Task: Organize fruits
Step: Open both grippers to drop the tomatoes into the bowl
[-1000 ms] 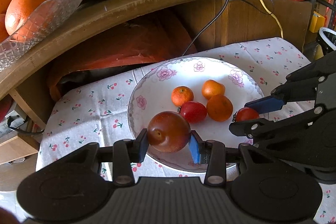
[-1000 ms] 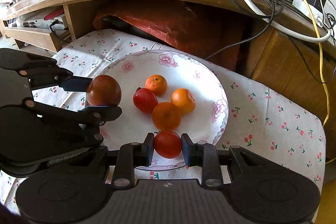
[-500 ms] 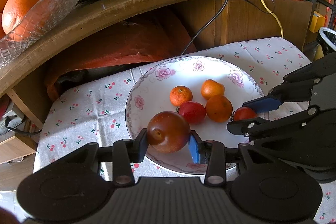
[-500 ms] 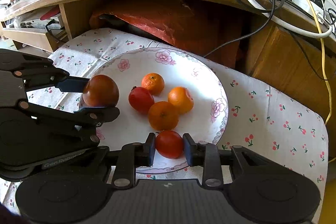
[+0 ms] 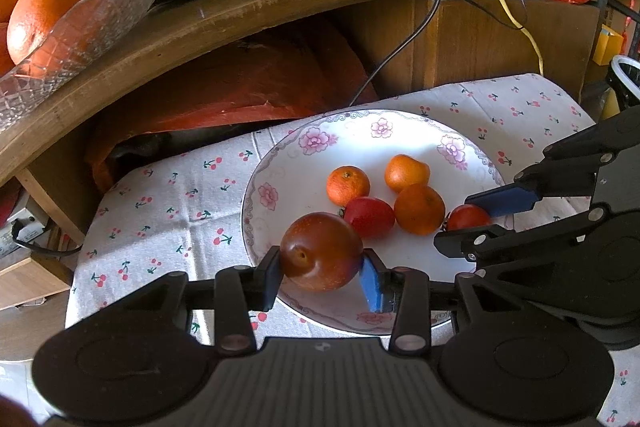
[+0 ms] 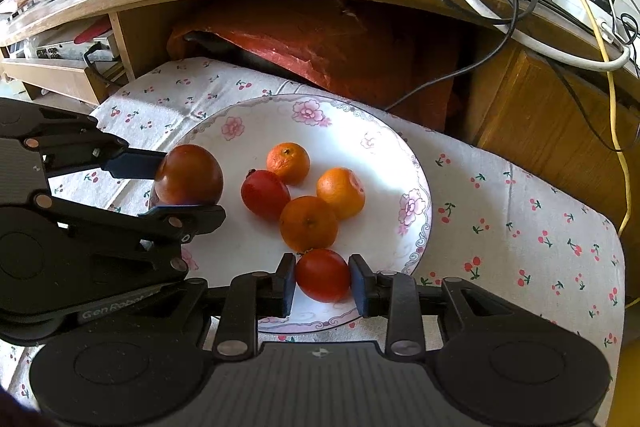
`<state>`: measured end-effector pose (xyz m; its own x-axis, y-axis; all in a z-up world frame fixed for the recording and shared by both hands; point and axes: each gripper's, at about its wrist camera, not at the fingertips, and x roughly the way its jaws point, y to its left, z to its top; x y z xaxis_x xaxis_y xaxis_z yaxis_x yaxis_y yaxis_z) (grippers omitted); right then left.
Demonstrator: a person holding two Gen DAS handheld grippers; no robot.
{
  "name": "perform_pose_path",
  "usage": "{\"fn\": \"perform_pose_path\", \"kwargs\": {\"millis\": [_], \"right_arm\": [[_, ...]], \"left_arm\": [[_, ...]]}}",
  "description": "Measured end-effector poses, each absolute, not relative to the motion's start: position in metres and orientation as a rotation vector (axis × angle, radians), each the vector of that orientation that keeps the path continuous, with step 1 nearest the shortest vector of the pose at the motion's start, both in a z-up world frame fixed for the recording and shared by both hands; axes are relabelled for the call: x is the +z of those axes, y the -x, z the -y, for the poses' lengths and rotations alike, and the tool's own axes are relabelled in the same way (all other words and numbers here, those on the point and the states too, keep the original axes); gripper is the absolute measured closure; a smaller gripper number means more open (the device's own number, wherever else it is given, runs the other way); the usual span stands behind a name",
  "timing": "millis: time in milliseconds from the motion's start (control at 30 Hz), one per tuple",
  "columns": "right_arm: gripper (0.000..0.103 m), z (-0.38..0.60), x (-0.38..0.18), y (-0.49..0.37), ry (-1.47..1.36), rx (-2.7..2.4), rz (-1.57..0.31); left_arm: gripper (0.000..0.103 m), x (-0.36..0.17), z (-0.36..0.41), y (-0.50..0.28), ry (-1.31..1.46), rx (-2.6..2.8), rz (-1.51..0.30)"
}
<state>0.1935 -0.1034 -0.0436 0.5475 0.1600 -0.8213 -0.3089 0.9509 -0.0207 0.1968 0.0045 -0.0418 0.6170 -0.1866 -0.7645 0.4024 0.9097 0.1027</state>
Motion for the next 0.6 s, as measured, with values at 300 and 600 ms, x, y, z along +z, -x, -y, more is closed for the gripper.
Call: {"fn": "perform_pose_path", "kwargs": {"millis": [300,600], "right_arm": [[0.07,0.1059,-0.0397,-0.1921,0.16,0.27,-0.938],[0.068,0.1077,-0.0394,-0.1912,0.161,0.264,-0.935]], "left_arm": [[0.054,-0.0377,-0.0077,-0.1963,-0.254,-0.337,-0.838],[0.054,-0.0368,-0.0076,-0.1952,-0.254,-0.338,-0.839]]}}
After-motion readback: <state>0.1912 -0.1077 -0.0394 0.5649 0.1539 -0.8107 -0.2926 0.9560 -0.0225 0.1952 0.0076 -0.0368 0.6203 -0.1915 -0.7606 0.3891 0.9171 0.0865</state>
